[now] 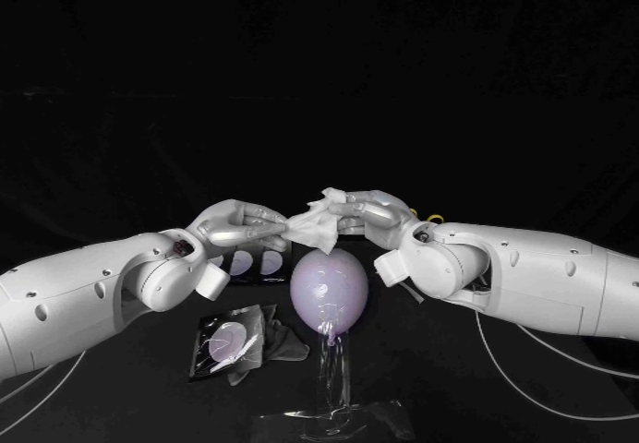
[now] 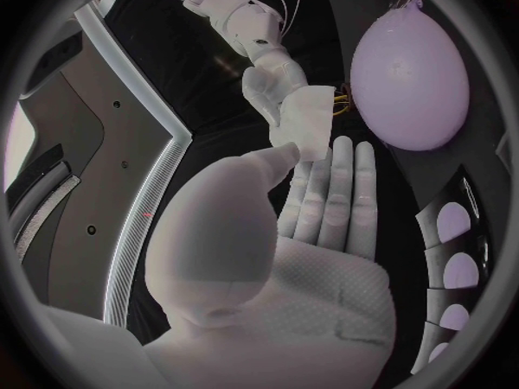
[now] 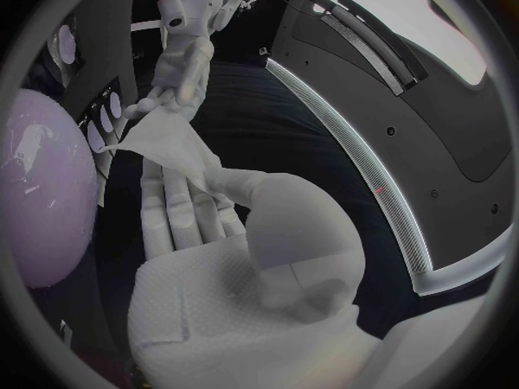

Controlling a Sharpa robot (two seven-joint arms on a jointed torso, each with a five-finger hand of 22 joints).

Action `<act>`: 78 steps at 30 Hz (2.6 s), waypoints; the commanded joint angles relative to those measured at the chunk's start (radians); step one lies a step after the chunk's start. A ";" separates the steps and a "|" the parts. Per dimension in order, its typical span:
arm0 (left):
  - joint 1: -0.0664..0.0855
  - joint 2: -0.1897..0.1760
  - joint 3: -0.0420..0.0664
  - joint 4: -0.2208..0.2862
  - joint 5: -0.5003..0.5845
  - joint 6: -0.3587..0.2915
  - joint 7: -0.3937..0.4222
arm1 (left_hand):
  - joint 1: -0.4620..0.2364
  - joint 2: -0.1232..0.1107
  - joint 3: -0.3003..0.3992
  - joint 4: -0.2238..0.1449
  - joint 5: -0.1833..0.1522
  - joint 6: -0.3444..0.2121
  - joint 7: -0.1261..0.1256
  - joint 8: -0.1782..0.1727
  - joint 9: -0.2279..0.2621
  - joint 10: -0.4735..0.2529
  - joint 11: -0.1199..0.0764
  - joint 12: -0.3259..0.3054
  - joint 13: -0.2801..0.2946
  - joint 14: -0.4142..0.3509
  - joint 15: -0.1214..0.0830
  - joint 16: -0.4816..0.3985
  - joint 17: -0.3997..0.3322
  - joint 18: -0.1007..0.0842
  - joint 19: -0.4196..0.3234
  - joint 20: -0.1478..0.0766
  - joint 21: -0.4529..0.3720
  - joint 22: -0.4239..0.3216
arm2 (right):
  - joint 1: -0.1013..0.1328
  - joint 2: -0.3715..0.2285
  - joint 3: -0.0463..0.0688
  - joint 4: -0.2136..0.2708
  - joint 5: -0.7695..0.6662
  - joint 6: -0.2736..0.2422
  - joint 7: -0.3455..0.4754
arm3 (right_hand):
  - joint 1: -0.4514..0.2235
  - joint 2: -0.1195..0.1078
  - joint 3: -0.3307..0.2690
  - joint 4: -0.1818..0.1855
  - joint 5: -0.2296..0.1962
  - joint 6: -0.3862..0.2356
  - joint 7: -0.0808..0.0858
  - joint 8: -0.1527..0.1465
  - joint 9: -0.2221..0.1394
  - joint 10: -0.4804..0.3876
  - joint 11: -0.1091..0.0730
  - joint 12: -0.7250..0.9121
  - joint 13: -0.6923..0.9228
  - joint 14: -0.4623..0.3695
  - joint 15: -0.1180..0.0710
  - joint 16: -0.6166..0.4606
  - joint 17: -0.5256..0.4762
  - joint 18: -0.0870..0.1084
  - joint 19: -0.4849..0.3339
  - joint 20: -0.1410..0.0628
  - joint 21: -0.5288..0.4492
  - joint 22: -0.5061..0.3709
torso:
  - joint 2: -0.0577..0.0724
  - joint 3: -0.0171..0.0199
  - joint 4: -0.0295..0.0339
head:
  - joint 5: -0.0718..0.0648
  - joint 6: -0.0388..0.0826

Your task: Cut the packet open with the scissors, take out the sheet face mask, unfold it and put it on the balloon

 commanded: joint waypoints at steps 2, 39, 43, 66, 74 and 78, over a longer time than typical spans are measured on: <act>0.002 0.000 0.001 -0.016 -0.053 -0.049 0.002 | -0.016 -0.025 -0.020 0.007 -0.002 -0.020 0.007 -0.016 -0.008 -0.023 0.006 -0.001 0.001 -0.026 0.006 -0.013 -0.001 -0.009 -0.015 0.013 -0.021 -0.015 | 0.000 -0.001 0.001 0.000 0.005 -0.007 0.001 | -0.006 0.006 0.006 -0.001 0.001 -0.005 0.037 0.005 0.001 0.006 -0.002 0.002 0.000 0.007 0.000 0.004 -0.001 0.008 0.008 0.000 0.002 -0.002 | 0.000 0.0008 -0.0005 | 0.000 -0.002; -0.003 0.022 0.003 0.141 0.131 -0.343 -0.145 | -0.118 0.006 -0.157 0.185 -0.002 0.176 -0.103 0.047 0.017 0.261 -0.131 0.303 0.150 0.328 -0.146 0.722 0.464 0.007 0.336 -0.171 0.395 0.227 | 0.001 0.007 0.001 0.005 -0.004 -0.119 0.067 | -0.006 0.001 0.010 -0.004 0.001 -0.010 0.037 0.022 0.002 0.008 -0.002 0.002 0.000 0.003 0.002 -0.009 -0.008 0.006 0.011 -0.001 -0.002 -0.018 | 0.001 0.0004 -0.0010 | 0.001 0.002; -0.003 0.049 0.003 0.143 0.139 -0.355 -0.194 | -0.142 0.002 -0.193 0.213 -0.002 0.182 -0.110 0.057 0.028 0.248 -0.139 0.357 0.197 0.327 -0.155 0.746 0.485 -0.008 0.362 -0.182 0.505 0.348 | 0.001 0.010 0.001 0.008 -0.008 -0.129 0.075 | -0.006 0.000 0.010 -0.005 0.001 -0.009 0.036 0.025 0.002 0.010 -0.002 0.003 0.000 0.002 0.002 -0.011 -0.010 0.005 0.011 -0.001 -0.002 -0.021 | 0.001 0.0007 0.0001 | 0.000 0.003; -0.001 0.099 0.005 0.147 0.137 -0.411 -0.237 | -0.194 0.012 -0.297 0.217 -0.002 0.165 -0.107 0.055 0.045 0.175 -0.134 0.439 0.282 0.391 -0.151 0.934 0.680 -0.011 0.314 -0.179 0.600 0.440 | 0.001 0.028 0.001 0.002 -0.010 -0.138 0.060 | -0.006 -0.003 0.011 -0.005 0.001 -0.007 0.035 0.034 0.003 0.013 -0.003 0.003 0.000 -0.001 0.003 -0.017 -0.013 0.005 0.008 0.000 -0.004 -0.028 | 0.000 -0.0003 0.0009 | 0.002 -0.001; 0.000 0.104 0.006 0.146 0.145 -0.394 -0.231 | -0.181 0.011 -0.315 0.216 -0.001 0.184 -0.116 0.064 0.047 0.185 -0.141 0.455 0.294 0.386 -0.157 0.941 0.682 -0.011 0.308 -0.180 0.610 0.450 | 0.001 0.033 0.000 0.000 -0.012 -0.138 0.058 | -0.007 -0.003 0.011 -0.005 0.001 -0.006 0.035 0.035 0.003 0.014 -0.003 0.003 0.000 -0.001 0.003 -0.018 -0.014 0.005 0.008 0.000 -0.004 -0.029 | -0.001 0.0001 -0.0001 | 0.001 -0.001; 0.000 0.106 0.006 0.144 0.146 -0.389 -0.230 | -0.180 0.010 -0.318 0.217 -0.002 0.186 -0.116 0.065 0.047 0.186 -0.142 0.457 0.295 0.382 -0.157 0.934 0.672 -0.010 0.303 -0.180 0.607 0.444 | 0.001 0.034 0.000 0.001 -0.013 -0.137 0.058 | -0.007 -0.003 0.011 -0.005 0.001 -0.006 0.035 0.035 0.003 0.014 -0.003 0.003 0.000 -0.001 0.003 -0.018 -0.014 0.005 0.008 0.000 -0.004 -0.029 | 0.000 0.0003 -0.0003 | 0.001 0.000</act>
